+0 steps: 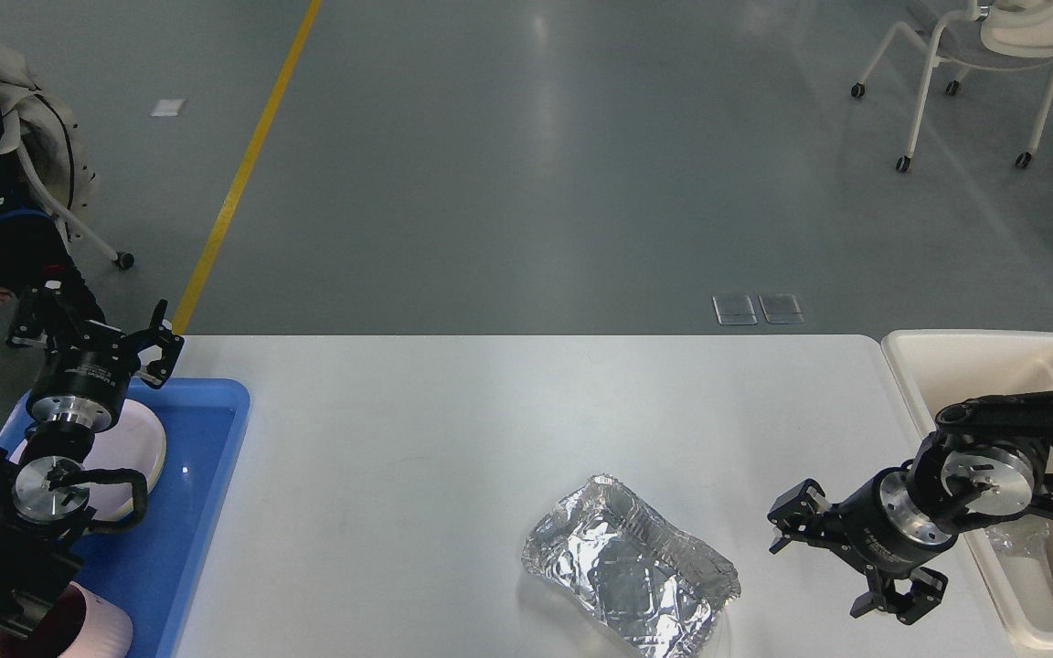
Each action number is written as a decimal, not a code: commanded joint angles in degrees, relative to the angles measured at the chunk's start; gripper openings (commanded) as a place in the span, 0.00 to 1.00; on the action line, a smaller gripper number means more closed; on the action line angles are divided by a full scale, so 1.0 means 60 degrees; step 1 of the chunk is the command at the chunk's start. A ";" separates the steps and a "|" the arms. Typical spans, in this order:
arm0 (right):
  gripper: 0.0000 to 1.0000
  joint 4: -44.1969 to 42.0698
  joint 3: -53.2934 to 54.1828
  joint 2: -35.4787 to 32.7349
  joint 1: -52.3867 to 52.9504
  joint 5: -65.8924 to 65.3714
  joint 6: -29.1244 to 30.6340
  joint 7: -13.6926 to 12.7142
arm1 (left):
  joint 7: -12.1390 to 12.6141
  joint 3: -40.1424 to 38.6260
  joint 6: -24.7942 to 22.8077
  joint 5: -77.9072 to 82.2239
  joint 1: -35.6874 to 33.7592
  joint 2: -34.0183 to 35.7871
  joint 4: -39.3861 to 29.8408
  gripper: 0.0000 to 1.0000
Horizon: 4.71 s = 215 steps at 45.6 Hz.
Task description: Tidy desktop
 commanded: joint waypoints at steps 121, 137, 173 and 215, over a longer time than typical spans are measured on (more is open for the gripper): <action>0.00 0.0469 -0.1756 0.1749 0.7275 0.0264 0.3104 -0.1158 | -0.0018 0.0000 0.0000 0.0000 0.0001 -0.0003 0.0000 0.98; 0.00 -0.4185 -0.2753 0.1985 0.4758 0.0191 0.2958 -0.1027 | -0.0018 0.0000 0.0000 0.0000 0.0001 -0.0003 0.0000 0.98; 0.00 -1.2319 -0.2299 0.1940 -0.2391 0.0908 -0.0455 -0.0543 | -0.0018 0.0001 0.0000 0.0000 0.0001 -0.0003 0.0000 0.98; 1.00 -1.0740 -0.1815 0.2776 -0.0286 0.0996 -0.0485 -0.0572 | -0.0018 0.0001 0.0000 0.0000 0.0001 0.0011 0.0000 0.98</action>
